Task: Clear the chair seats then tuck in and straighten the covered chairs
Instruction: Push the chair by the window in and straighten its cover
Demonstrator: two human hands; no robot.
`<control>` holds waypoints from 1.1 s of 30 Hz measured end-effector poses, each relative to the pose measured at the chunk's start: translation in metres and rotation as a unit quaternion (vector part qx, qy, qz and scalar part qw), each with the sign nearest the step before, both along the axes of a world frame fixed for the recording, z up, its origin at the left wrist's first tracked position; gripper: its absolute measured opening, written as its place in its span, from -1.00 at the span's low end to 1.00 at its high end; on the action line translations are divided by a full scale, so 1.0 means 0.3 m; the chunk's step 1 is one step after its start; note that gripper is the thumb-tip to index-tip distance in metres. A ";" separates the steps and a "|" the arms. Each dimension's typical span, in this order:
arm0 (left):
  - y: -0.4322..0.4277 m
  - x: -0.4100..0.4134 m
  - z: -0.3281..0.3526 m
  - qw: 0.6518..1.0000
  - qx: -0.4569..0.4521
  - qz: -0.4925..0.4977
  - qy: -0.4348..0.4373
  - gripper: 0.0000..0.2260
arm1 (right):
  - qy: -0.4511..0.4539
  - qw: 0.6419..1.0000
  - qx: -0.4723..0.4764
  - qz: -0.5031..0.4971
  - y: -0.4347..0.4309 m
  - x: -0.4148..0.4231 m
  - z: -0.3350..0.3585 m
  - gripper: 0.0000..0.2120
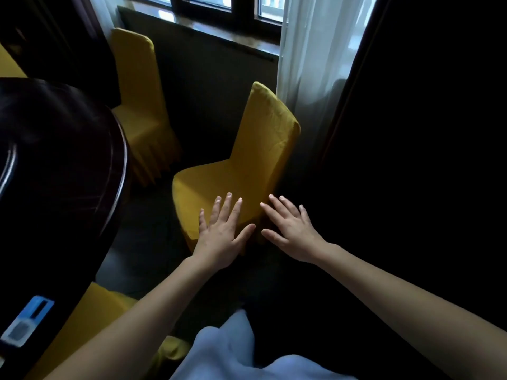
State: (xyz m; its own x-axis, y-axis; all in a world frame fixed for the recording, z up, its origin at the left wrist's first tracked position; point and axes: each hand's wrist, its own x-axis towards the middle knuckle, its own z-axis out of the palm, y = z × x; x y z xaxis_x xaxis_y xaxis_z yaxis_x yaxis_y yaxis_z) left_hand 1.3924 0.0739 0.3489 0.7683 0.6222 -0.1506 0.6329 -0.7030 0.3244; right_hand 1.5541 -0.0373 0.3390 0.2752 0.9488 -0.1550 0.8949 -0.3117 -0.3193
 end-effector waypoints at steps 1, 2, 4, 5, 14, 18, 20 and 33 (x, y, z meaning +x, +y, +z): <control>0.017 0.027 -0.003 1.000 0.000 -0.005 0.001 -0.35 | -0.003 1.000 -0.007 0.006 0.011 0.018 -0.003 -0.39; 0.035 0.056 -0.004 1.000 -0.001 -0.009 0.003 -0.35 | -0.006 1.000 -0.015 0.013 0.025 0.038 -0.007 -0.39; 0.081 0.122 -0.011 1.000 0.000 -0.015 0.001 -0.34 | -0.012 0.999 -0.025 0.023 0.064 0.092 -0.011 -0.36; 0.109 0.160 -0.016 1.000 0.002 -0.017 -0.001 -0.33 | -0.015 0.999 -0.026 0.022 0.090 0.128 -0.010 -0.34; 0.437 0.567 -0.036 0.999 0.014 -0.032 -0.010 -0.27 | -0.028 0.999 -0.036 -0.019 0.365 0.509 0.038 -0.38; 0.575 0.756 -0.033 0.999 0.014 -0.040 -0.026 -0.19 | -0.022 0.997 -0.033 -0.061 0.499 0.700 0.044 -0.38; 0.635 0.823 -0.045 0.999 0.012 -0.043 -0.024 -0.14 | -0.024 0.997 -0.033 -0.071 0.563 0.766 0.034 -0.38; 0.924 0.958 -0.033 0.995 -0.053 0.079 -0.010 -0.30 | -0.063 0.996 -0.055 0.020 1.014 1.085 0.045 -0.37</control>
